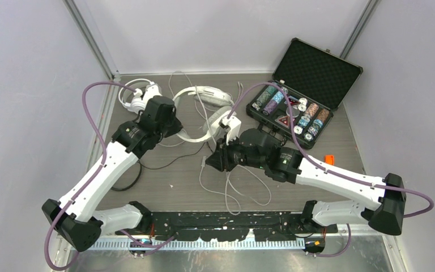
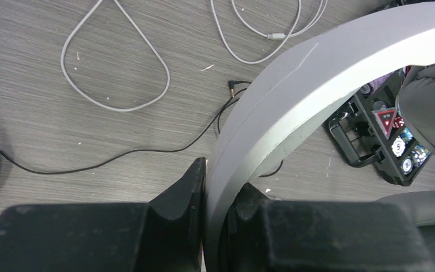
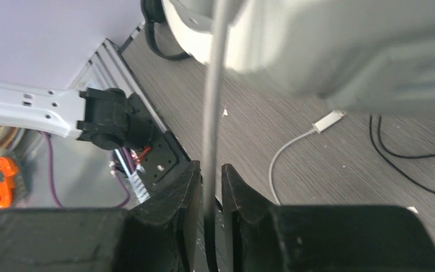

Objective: Wrap the headphones
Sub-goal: Wrap the headphones cable around the headphones.

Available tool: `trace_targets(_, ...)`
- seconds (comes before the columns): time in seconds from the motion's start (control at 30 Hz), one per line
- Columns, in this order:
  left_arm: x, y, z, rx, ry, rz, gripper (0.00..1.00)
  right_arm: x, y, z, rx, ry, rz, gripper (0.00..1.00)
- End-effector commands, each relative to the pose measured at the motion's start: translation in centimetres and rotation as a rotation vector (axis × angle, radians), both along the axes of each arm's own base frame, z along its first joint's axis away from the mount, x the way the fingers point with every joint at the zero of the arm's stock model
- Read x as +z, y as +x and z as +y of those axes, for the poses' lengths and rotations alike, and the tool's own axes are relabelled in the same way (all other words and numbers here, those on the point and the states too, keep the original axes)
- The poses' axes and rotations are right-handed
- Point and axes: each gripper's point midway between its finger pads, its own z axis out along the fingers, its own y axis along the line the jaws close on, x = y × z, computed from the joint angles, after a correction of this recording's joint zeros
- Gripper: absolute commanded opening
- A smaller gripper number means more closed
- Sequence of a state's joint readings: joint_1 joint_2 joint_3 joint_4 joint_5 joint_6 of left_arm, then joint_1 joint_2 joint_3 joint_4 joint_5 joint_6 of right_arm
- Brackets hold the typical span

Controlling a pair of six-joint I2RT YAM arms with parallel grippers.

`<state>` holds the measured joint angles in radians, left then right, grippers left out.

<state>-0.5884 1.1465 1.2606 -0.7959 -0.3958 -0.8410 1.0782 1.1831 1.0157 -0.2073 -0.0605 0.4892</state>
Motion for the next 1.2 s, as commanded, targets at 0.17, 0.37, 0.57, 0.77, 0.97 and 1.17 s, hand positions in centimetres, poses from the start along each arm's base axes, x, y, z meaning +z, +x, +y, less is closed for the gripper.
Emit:
trace_targets(0.17,7.7,0.6,-0.5,0.051,-0.227,-0.184,0.0,-1.7,0.1,-1.4,-0.029,0.036,-0.089,0.28)
trace_targets(0.37,9.3,0.0,-0.6,0.036,-0.262,-0.203,0.0,-3.4,0.7,-2.3,-0.087,0.009,-0.083,0.28)
trace_targets(0.57,11.0,-0.7,-1.1,-0.011,-0.31,-0.233,0.0,-5.3,1.9,-3.4,-0.185,-0.03,-0.07,0.36)
trace_targets(0.77,12.0,-1.1,-1.3,-0.031,-0.323,-0.234,0.0,-5.4,3.7,-4.1,-0.287,0.005,-0.129,0.38)
trace_targets(0.97,11.5,-1.0,-1.0,-0.02,-0.299,-0.232,0.0,-2.3,2.2,-1.9,-0.121,0.162,-0.249,0.49)
trace_targets(1.17,10.8,-0.7,-1.0,-0.019,-0.274,-0.22,0.0,0.7,0.2,-0.8,0.021,0.311,-0.369,0.57)
